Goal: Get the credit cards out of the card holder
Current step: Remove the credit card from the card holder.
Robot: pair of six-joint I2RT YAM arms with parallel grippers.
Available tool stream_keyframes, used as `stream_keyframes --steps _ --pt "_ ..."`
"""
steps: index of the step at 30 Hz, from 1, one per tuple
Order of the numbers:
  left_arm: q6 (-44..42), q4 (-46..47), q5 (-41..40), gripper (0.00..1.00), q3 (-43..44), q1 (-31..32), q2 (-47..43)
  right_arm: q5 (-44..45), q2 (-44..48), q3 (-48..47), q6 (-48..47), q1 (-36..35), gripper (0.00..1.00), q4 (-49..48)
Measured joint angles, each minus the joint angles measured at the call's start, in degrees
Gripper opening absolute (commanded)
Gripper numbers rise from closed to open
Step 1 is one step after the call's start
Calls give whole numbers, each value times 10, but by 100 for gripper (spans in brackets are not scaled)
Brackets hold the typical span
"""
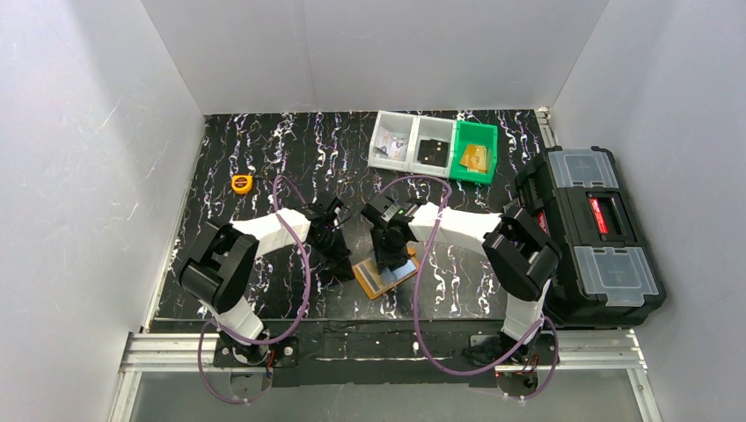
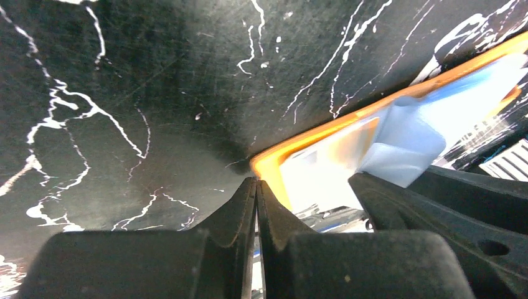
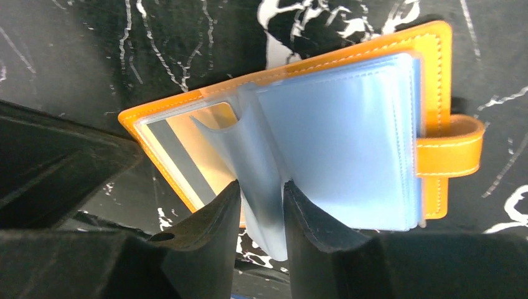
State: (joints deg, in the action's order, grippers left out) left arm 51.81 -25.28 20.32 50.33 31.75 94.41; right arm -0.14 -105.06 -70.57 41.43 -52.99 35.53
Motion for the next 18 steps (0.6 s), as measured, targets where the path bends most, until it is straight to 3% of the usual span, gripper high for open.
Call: stream_keyframes --steps 7,12,18 --pt "-7 -9 -6 2 3 0 7 42 10 0 1 0 38 30" --pt "-13 -12 -6 2 10 0 7 53 12 0 2 0 17 43" --pt "-19 -27 -6 4 29 0 0 19 14 2 7 3 6 30"
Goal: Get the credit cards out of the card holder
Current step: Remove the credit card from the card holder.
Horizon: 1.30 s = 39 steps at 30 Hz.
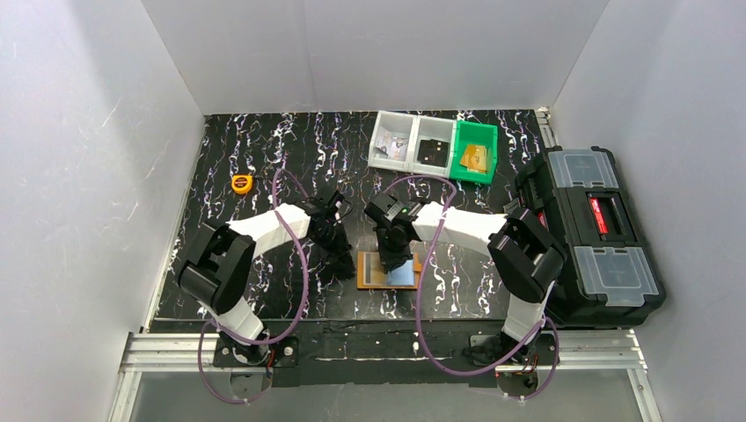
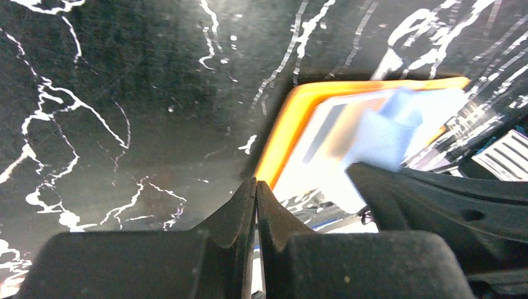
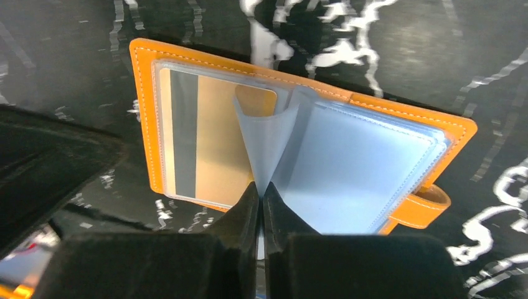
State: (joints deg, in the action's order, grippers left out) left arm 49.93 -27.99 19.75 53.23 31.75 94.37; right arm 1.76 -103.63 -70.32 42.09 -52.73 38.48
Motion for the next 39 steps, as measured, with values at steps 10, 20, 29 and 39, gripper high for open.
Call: stream_keyframes --steps 10,20,29,39 --pt "-2 -12 2 3 23 0 -24 -176 38 79 24 50 5 -154" --pt "5 13 3 1 11 8 14 -263 15 103 48 69 6 -255" --pt "24 34 14 1 6 11 33 -280 -9 120 66 70 36 -279" --pt "26 40 23 2 6 14 36 -242 65 120 54 70 45 -243"
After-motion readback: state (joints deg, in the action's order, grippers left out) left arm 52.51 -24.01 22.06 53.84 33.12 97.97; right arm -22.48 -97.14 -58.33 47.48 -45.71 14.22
